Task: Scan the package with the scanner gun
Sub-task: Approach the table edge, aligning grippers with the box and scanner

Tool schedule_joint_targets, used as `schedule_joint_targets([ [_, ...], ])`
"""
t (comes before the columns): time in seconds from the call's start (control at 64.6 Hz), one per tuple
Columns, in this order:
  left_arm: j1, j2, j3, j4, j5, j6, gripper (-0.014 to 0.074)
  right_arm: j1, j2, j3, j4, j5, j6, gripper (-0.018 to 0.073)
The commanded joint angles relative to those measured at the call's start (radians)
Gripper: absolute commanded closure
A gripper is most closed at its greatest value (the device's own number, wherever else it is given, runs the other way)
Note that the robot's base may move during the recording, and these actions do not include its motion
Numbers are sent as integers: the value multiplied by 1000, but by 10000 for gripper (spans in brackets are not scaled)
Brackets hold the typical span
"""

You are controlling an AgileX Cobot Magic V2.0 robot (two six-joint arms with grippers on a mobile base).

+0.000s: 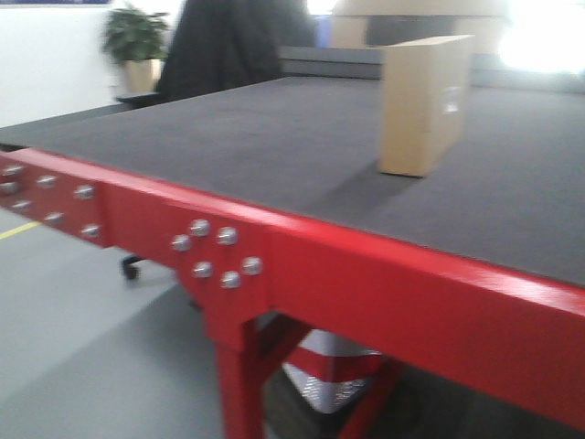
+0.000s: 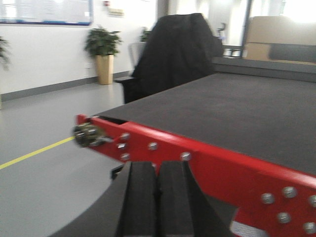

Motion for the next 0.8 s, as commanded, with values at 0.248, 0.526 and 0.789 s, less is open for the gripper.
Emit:
schedule_joint_targets([
  [0.248, -5, -5, -3, 0, -18, -1, 707, -1, -2, 0, 2, -24, 0, 713],
  [0.526, -5, -5, -3, 0, -18, -1, 707, -1, -2, 0, 2, -24, 0, 713],
  [0.789, -5, -5, -3, 0, -18, -1, 707, -1, -2, 0, 2, -24, 0, 713],
])
